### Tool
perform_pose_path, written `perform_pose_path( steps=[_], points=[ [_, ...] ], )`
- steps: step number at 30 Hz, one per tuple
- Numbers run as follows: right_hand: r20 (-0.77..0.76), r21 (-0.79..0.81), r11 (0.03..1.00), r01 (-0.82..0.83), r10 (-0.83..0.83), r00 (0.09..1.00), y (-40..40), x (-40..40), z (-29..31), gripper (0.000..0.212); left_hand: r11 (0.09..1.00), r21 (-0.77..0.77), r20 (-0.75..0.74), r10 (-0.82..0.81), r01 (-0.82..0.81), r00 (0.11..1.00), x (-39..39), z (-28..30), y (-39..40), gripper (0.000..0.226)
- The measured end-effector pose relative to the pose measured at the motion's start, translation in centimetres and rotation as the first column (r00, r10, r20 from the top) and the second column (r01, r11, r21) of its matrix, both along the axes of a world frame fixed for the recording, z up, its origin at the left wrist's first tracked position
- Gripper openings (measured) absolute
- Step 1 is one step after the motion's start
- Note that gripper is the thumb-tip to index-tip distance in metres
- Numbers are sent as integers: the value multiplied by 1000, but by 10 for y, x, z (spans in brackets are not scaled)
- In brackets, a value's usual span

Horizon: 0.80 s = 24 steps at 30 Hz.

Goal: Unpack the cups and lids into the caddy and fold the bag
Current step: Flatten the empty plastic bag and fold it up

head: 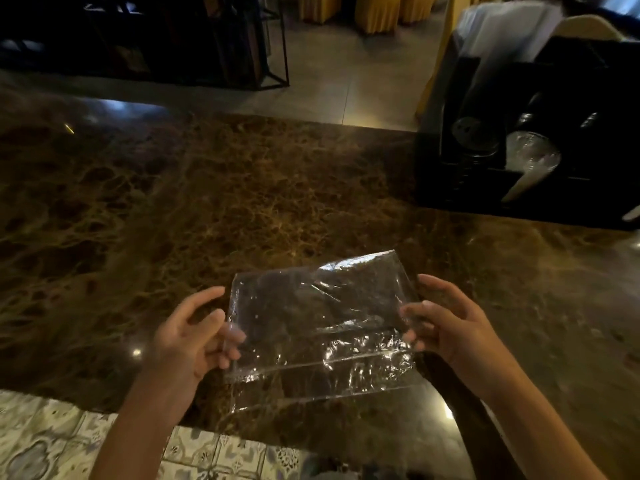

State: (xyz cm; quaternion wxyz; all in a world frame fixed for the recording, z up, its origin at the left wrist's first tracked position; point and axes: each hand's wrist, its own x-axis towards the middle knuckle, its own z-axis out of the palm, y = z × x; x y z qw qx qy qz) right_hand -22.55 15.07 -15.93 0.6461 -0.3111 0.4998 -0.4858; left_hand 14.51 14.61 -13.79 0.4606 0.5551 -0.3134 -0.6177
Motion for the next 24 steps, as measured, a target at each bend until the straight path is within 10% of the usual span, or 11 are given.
perform_pose_path(
  steps=[15, 24],
  points=[
    [-642, -7, 998, -54, 37, 766, 38, 12, 5, 50, 996, 37, 603, -90, 85, 793, -22, -13, 48, 65],
    [-709, 41, 996, -86, 89, 700, 47, 15, 10, 56, 995, -13, 725, -56, 95, 687, -25, -15, 52, 56]
  ],
)
